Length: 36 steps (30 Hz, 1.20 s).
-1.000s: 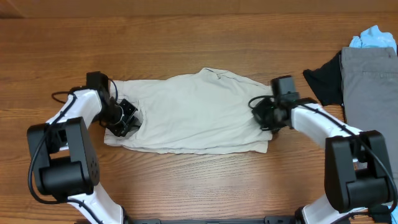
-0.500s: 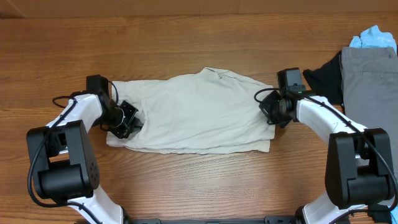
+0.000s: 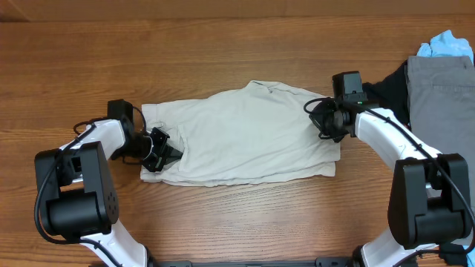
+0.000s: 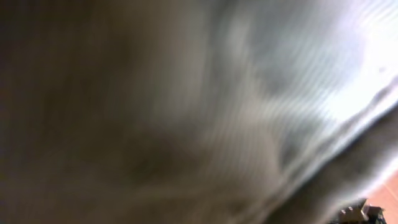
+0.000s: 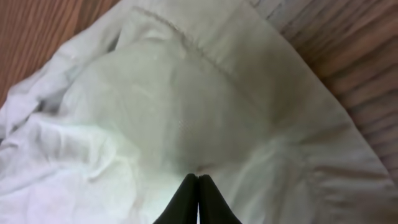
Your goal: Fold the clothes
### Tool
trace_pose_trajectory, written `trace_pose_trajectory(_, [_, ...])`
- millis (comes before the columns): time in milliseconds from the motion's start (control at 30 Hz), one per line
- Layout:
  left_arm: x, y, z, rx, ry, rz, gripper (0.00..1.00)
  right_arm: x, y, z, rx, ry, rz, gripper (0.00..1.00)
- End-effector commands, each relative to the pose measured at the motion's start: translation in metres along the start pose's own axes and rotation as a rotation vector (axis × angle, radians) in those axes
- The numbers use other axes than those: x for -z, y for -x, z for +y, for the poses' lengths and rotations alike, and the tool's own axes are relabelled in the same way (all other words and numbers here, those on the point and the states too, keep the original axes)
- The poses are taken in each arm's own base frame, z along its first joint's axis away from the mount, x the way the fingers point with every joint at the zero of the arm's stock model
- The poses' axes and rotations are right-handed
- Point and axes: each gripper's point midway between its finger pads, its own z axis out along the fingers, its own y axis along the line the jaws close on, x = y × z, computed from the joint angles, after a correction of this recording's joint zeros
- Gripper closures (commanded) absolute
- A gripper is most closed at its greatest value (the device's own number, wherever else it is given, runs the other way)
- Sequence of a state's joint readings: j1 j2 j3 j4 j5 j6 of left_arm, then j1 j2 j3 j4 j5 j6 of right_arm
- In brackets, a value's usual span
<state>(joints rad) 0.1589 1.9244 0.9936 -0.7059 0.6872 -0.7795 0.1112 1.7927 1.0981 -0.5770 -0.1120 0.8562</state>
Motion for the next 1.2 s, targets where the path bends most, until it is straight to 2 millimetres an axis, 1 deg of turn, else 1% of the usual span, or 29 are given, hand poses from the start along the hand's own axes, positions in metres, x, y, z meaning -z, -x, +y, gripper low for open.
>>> trace_pose_trajectory(0, [-0.033, 0.006, 0.076, 0.075, 0.293, -0.044, 0.96, 0.011, 0.010, 0.012, 0.044, 0.004, -0.012, 0.96])
trace_pose_trajectory(33, [-0.031, 0.012, 0.077, 0.064, 0.312, -0.072, 0.96, 0.016, 0.011, 0.014, 0.066, -0.003, -0.007, 0.96])
trace_pose_trajectory(100, [-0.027, 0.017, 0.076, 0.044, 0.329, -0.096, 0.96, 0.024, 0.013, 0.019, 0.078, -0.008, -0.005, 0.96])
trace_pose_trajectory(233, [-0.011, 0.017, 0.073, 0.039, 0.362, -0.133, 0.96, 0.046, 0.018, 0.030, 0.076, -0.019, 0.000, 0.96])
trace_pose_trajectory(333, [0.007, 0.014, 0.073, 0.059, 0.397, -0.195, 0.96, 0.066, 0.020, 0.038, 0.077, -0.019, 0.001, 0.96])
trace_pose_trajectory(433, [0.029, 0.017, 0.075, 0.071, 0.438, -0.294, 0.94, 0.086, 0.019, 0.041, 0.078, -0.016, 0.000, 0.96])
trace_pose_trajectory(533, [0.050, 0.018, 0.069, 0.044, 0.439, -0.380, 0.79, 0.106, 0.014, 0.041, 0.083, -0.004, -0.009, 0.96])
trace_pose_trajectory(600, [0.061, 0.020, 0.062, 0.013, 0.423, -0.428, 0.71, 0.119, 0.008, 0.043, 0.093, 0.010, -0.013, 0.96])
trace_pose_trajectory(633, [0.067, 0.020, 0.057, -0.018, 0.410, -0.451, 0.44, 0.130, 0.003, 0.044, 0.103, 0.025, -0.017, 0.96])
trace_pose_trajectory(667, [0.069, 0.020, 0.054, -0.039, 0.403, -0.461, 0.31, 0.135, 0.000, 0.046, 0.119, 0.033, -0.019, 0.96])
trace_pose_trajectory(700, [0.071, 0.021, 0.051, -0.068, 0.397, -0.467, 0.25, 0.140, -0.003, 0.047, 0.140, 0.041, -0.021, 0.96])
trace_pose_trajectory(733, [0.073, 0.021, 0.049, -0.100, 0.394, -0.470, 0.24, 0.145, -0.007, 0.048, 0.156, 0.046, -0.022, 0.96])
trace_pose_trajectory(833, [0.078, 0.023, 0.044, -0.186, 0.411, -0.468, 0.14, 0.154, -0.025, 0.051, 0.228, 0.065, 0.012, 0.92])
trace_pose_trajectory(933, [0.081, 0.023, 0.042, -0.217, 0.417, -0.463, 0.13, 0.155, -0.040, 0.051, 0.277, 0.051, 0.042, 0.90])
trace_pose_trajectory(967, [0.084, 0.023, 0.042, -0.222, 0.421, -0.465, 0.13, 0.154, -0.045, 0.051, 0.291, 0.046, 0.050, 0.82])
trace_pose_trajectory(1000, [0.088, 0.025, 0.039, -0.236, 0.421, -0.468, 0.13, 0.153, -0.049, 0.052, 0.303, 0.046, 0.057, 0.72])
trace_pose_trajectory(1033, [0.092, 0.027, 0.037, -0.258, 0.420, -0.470, 0.14, 0.152, -0.053, 0.054, 0.318, 0.046, 0.062, 0.56])
trace_pose_trajectory(1100, [0.105, 0.031, 0.031, -0.293, 0.416, -0.472, 0.15, 0.151, -0.061, 0.057, 0.370, 0.050, 0.070, 0.07])
trace_pose_trajectory(1133, [0.113, 0.031, 0.028, -0.295, 0.409, -0.469, 0.16, 0.149, -0.064, 0.058, 0.383, 0.048, 0.072, 0.00])
trace_pose_trajectory(1167, [0.122, 0.032, 0.026, -0.287, 0.401, -0.469, 0.16, 0.149, -0.066, 0.058, 0.391, 0.045, 0.074, 0.00])
